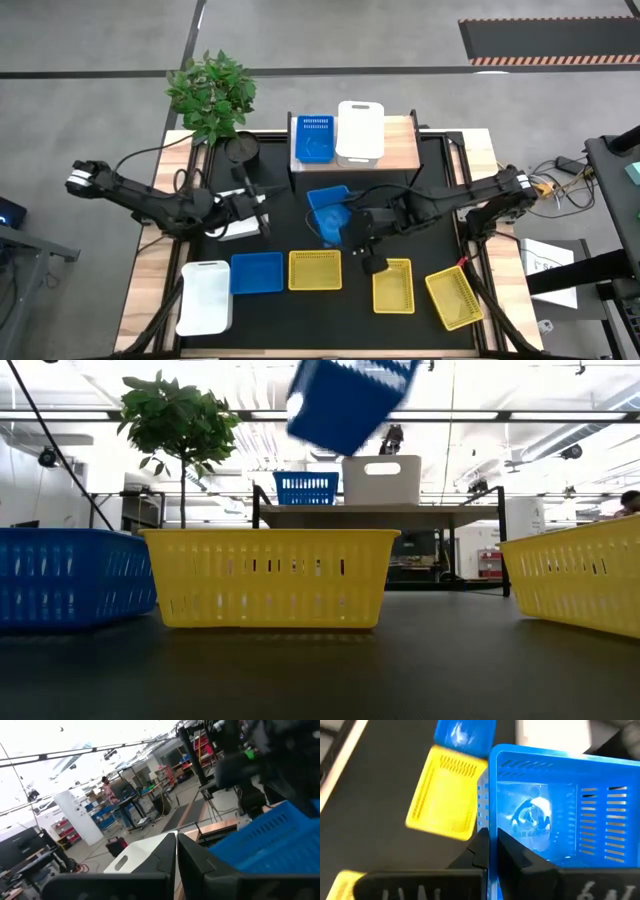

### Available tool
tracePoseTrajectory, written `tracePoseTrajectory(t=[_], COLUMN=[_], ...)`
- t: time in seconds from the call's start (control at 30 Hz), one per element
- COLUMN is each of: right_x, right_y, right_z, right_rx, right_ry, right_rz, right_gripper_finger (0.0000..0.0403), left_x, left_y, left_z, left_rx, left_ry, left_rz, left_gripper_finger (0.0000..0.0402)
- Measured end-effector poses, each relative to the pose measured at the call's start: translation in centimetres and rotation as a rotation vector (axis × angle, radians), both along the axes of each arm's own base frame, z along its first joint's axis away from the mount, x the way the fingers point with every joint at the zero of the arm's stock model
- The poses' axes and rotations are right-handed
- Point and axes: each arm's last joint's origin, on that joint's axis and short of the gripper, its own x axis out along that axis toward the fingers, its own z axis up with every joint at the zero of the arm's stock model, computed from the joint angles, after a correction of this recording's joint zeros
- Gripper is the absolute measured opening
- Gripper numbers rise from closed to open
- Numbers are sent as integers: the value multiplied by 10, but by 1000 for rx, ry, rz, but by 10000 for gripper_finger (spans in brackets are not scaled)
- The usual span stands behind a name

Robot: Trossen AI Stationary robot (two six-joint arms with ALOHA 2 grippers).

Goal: Stack baskets on shelf by color
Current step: Stack the top blue bin on the other blue bin on the shelf

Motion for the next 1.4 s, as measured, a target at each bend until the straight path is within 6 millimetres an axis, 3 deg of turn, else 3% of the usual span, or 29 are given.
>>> tracePoseTrajectory(t=[0.27, 0.6, 0.77, 0.93, 1.2, 1.4], right_x=[5, 19, 20, 20, 25, 46], right_y=[-22, -86, -113, -131, -135, -138], right_z=[42, 54, 55, 54, 50, 28], right_rx=[-236, -306, -330, -231, -217, -215], right_ry=[-197, -297, -305, -311, -315, -267], right_rz=[-98, -228, -275, -271, -269, -262], right_gripper_finger=[9, 9, 9, 9, 9, 9], left_x=[-2, 0, 1, 1, 0, -4], left_y=[-2, -2, -2, -1, -2, -1], left_z=[1, -7, -8, -11, -18, -21], left_rx=[-1, 24, 30, 40, 62, 79], left_ry=[-3, 73, 90, 122, 146, 114], left_rz=[-12, 11, 13, 16, -12, -19], left_gripper_finger=[0, 0, 0, 0, 0, 0])
